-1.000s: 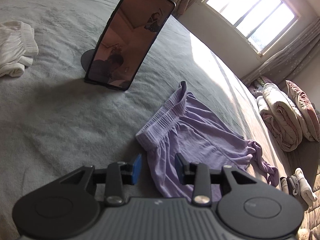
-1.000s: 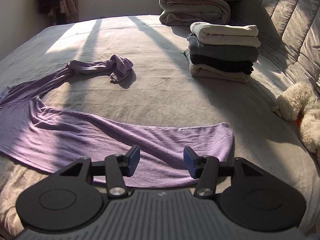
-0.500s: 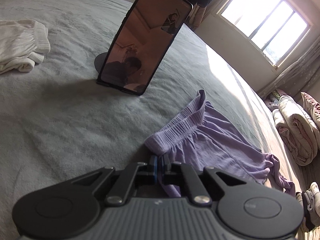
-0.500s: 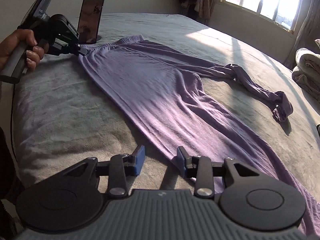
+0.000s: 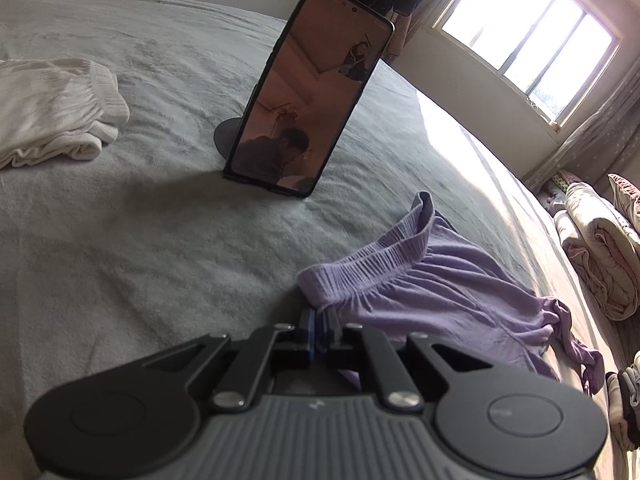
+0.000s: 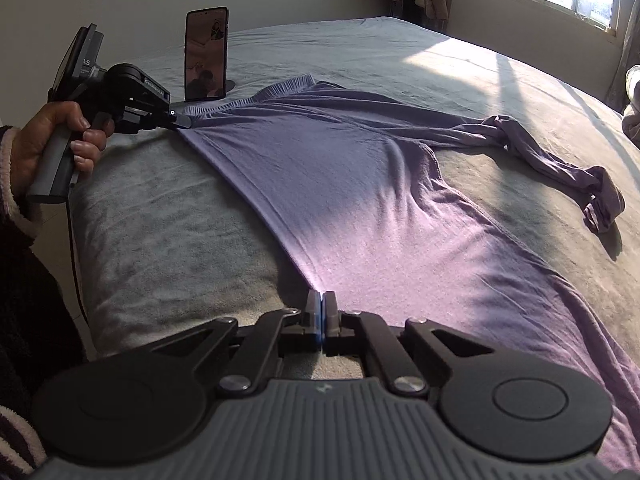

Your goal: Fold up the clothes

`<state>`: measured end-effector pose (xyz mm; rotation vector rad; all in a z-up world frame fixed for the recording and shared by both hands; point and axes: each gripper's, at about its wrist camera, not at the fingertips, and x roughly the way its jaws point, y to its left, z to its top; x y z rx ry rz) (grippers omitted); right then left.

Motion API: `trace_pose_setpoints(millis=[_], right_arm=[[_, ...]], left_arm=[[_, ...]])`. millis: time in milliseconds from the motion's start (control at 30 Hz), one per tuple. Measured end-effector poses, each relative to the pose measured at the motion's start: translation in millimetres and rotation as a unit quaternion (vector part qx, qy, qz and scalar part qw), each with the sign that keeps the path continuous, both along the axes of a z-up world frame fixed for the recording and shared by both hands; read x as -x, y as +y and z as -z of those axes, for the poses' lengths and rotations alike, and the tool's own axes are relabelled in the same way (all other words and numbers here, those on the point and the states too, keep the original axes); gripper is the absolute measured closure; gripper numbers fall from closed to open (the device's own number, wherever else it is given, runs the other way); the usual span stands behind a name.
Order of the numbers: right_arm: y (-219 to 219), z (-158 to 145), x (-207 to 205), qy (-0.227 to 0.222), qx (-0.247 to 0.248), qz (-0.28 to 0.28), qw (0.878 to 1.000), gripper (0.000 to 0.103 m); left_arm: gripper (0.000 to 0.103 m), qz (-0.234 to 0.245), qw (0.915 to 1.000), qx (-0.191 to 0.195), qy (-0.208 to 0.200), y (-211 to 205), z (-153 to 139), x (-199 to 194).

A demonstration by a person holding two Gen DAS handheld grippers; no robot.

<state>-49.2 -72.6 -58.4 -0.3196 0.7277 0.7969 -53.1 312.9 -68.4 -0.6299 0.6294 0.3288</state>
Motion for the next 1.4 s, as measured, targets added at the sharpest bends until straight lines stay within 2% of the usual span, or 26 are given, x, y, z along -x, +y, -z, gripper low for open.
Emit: trace_pose_setpoints(millis=[33,67,100,133,267,400,467,533,667,800,900,1033,1167,1200,1300,1367,1400], right_arm=[[0.7,2.2,-1.6,0.007,-0.003,-0.002,1.000,0.103],[0.4,2.3,-3.1,0.013,-0.011,-0.005,1.000,0.102],[0.1,2.3,-4.7,0.020,-0.020,-0.007,1.000,0.098],[-0.2,2.0,-6.2,0.026,-0.028,-0.009,0.999,0.089],[-4.5,-6.8,-14.5,0.032,-0.064,-0.014,0.997,0.088],[-10.7,-11.1,-31.9,0.051,-0.100,0.006,0.994,0.084],[-14.1,-12.8,-41.6,0.052,-0.103,0.030,0.993,0.068],[-17.2,-15.3,-50.6,0.052,-0.099,0.057,0.992,0.065],[-30.4,-27.7,-66.1,0.039,-0.078,0.097,0.991,0.065],[-53.2,-35.5,-87.7,0.026,-0.057,0.122,0.991,0.065],[-70.5,-32.1,-104.9,0.015,-0.052,0.141,0.988,0.065],[-93.0,-14.2,-121.4,0.022,-0.057,0.172,0.983,0.065],[-109.4,-1.7,-129.5,0.034,-0.051,0.197,0.979,0.066],[-111.0,-1.3,-129.4,0.036,-0.051,0.193,0.979,0.068],[-114.5,0.8,-129.1,0.042,-0.051,0.184,0.981,0.081],[-115.5,2.9,-128.7,0.045,-0.052,0.183,0.981,0.100],[-115.9,3.7,-128.2,0.046,-0.052,0.183,0.981,0.101]], left_arm=[[0.094,0.001,1.0000,-0.003,-0.001,0.4,-1.6,0.1],[0.088,-0.001,1.0000,-0.006,-0.004,0.9,-3.9,0.7],[0.084,-0.003,0.9999,-0.012,-0.007,1.1,-6.5,1.8],[0.078,-0.004,0.9998,-0.018,-0.011,0.9,-9.3,2.8],[0.071,0.007,0.9977,-0.050,-0.044,-7.6,-23.4,2.0],[0.067,0.050,0.9938,-0.058,-0.081,-25.2,-32.5,-11.1],[0.065,0.083,0.9911,-0.058,-0.086,-38.5,-33.6,-24.6],[0.065,0.120,0.9871,-0.059,-0.089,-56.9,-33.3,-40.3],[0.066,0.188,0.9751,-0.072,-0.093,-98.2,-30.5,-68.6],[0.071,0.238,0.9663,-0.069,-0.072,-128.6,-18.2,-92.0],[0.073,0.254,0.9619,-0.078,-0.064,-147.2,-11.2,-102.7],[0.076,0.270,0.9555,-0.097,-0.069,-164.9,-8.6,-112.8],[0.078,0.283,0.9514,-0.096,-0.073,-174.3,-4.1,-122.3],[0.078,0.287,0.9500,-0.097,-0.073,-177.6,-2.9,-124.7],[0.079,0.298,0.9465,-0.101,-0.071,-189.5,0.9,-130.6],[0.079,0.301,0.9453,-0.108,-0.064,-197.3,5.2,-134.4],[0.079,0.300,0.9452,-0.114,-0.058,-200.7,8.6,-136.4]])
